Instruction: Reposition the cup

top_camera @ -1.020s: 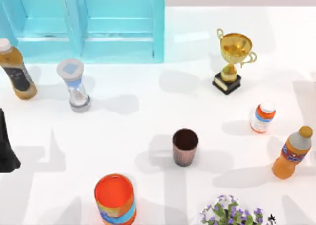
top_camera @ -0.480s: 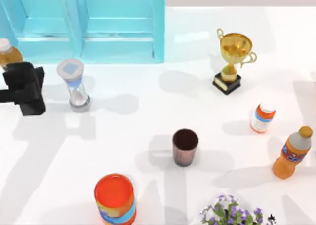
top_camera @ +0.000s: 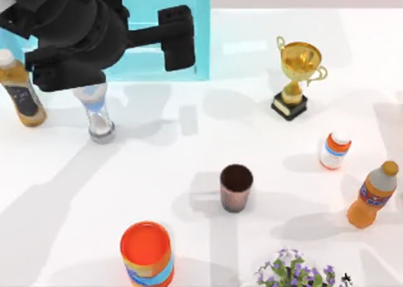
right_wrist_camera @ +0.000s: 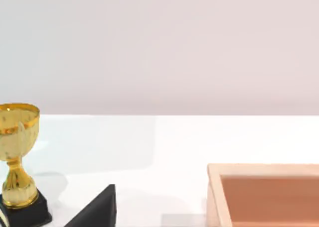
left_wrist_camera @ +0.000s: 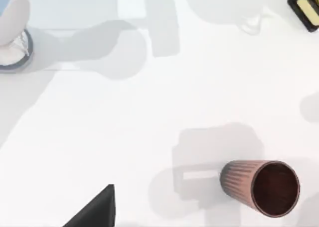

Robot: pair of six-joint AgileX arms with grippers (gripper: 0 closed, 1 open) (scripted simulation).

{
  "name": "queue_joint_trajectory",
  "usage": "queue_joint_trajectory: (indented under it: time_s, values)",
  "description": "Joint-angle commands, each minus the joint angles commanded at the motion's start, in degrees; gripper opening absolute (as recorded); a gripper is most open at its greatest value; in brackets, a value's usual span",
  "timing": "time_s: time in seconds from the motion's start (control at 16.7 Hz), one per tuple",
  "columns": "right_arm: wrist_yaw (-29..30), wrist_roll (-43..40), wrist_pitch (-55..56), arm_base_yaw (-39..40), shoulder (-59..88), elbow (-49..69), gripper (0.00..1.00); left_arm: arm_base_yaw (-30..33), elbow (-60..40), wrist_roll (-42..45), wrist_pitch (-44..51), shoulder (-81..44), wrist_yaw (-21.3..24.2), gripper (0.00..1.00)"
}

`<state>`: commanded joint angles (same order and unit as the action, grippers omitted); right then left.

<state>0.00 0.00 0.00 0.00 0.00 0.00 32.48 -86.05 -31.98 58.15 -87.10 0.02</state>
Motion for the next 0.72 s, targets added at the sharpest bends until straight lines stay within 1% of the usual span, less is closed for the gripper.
queue_joint_trajectory:
  time_s: [0.18, 0.36, 0.54, 0.72]
  values:
    - [0.0, 0.0, 0.0, 0.0, 0.0, 0.0, 1.00, 5.9, -15.5, -5.6, 10.4, -15.8, 0.1, 1.00]
    - [0.0, 0.0, 0.0, 0.0, 0.0, 0.0, 1.00, 11.1, -28.9, -10.4, 19.3, -29.4, 0.1, 1.00]
    - [0.0, 0.0, 0.0, 0.0, 0.0, 0.0, 1.00, 15.0, -38.8, -14.0, 25.9, -39.4, 0.2, 1.00]
    - [0.0, 0.0, 0.0, 0.0, 0.0, 0.0, 1.00, 17.3, -44.7, -16.1, 29.8, -45.1, 0.3, 1.00]
